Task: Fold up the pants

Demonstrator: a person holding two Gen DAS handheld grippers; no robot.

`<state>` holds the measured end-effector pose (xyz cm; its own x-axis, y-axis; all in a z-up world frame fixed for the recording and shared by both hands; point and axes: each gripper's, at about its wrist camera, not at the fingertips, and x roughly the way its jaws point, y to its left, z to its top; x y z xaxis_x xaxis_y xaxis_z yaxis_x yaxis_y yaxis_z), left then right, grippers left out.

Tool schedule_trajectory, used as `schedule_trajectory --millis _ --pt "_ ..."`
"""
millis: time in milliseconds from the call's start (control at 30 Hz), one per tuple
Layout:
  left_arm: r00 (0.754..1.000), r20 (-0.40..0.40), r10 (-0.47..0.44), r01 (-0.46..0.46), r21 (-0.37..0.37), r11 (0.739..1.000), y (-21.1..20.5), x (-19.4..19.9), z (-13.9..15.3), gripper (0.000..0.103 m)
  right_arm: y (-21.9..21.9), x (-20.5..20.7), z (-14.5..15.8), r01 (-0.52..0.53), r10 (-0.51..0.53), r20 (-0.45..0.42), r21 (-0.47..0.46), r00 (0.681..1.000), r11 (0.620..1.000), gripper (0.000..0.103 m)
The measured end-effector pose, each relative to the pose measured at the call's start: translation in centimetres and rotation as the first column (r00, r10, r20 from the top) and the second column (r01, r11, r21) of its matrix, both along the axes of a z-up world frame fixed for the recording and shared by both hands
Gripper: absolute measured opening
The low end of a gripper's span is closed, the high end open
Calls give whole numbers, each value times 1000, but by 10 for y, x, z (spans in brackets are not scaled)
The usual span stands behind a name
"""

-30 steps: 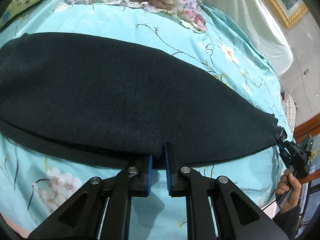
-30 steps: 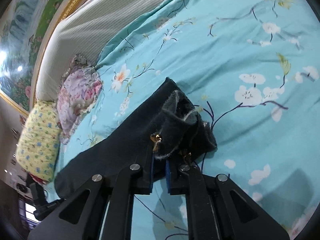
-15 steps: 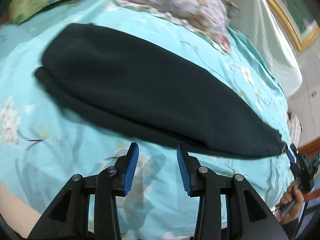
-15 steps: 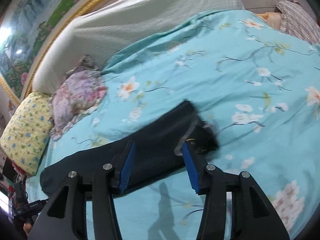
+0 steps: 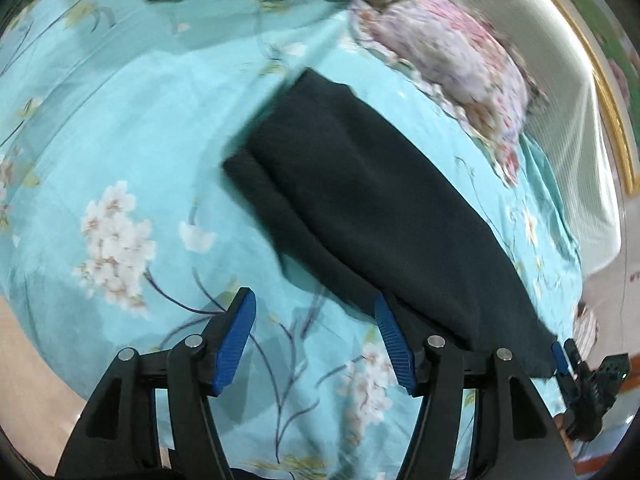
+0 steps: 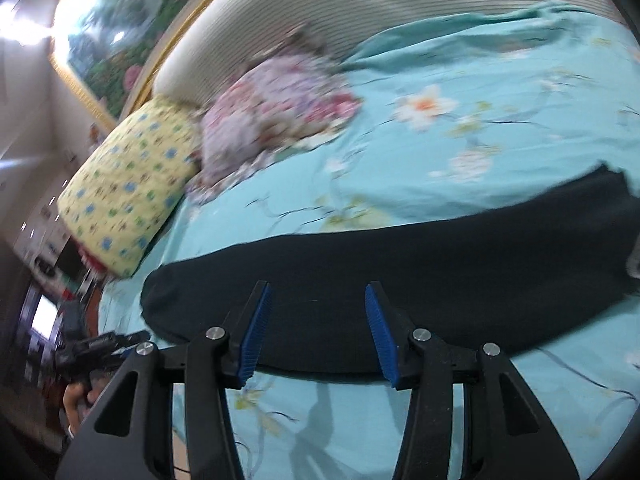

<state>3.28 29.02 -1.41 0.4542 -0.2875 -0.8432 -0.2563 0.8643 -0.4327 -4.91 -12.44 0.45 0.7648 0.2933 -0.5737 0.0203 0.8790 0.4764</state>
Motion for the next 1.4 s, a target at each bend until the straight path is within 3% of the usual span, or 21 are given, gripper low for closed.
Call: schedule_trajectory --millis 400,767,1000,1100,1200,1267,1400 --pt "992 -78 99 -103 -42 994 24 36 -10 69 64 75 4 -193 193 -25 10 981 981 50" --pt "984 -107 142 -152 -88 984 29 58 -16 70 82 150 6 -285 282 -76 -36 957 958 50" --pt "984 -100 144 -152 -75 986 27 63 -19 71 94 204 -14 -311 291 -177 -102 940 945 50" --pt "985 -95 144 -151 -70 986 26 63 -20 72 112 221 -24 -376 335 -234 -160 913 913 50" --pt "986 -91 142 -148 -65 987 25 63 -20 73 137 229 -37 -470 395 -300 -243 868 849 50" --pt "986 -92 141 -147 -65 987 25 63 -20 73 146 228 -41 -499 415 -309 -282 856 820 50" --pt "987 -88 133 -138 -52 989 22 66 -20 75 150 226 -45 -538 450 -327 -267 831 799 47"
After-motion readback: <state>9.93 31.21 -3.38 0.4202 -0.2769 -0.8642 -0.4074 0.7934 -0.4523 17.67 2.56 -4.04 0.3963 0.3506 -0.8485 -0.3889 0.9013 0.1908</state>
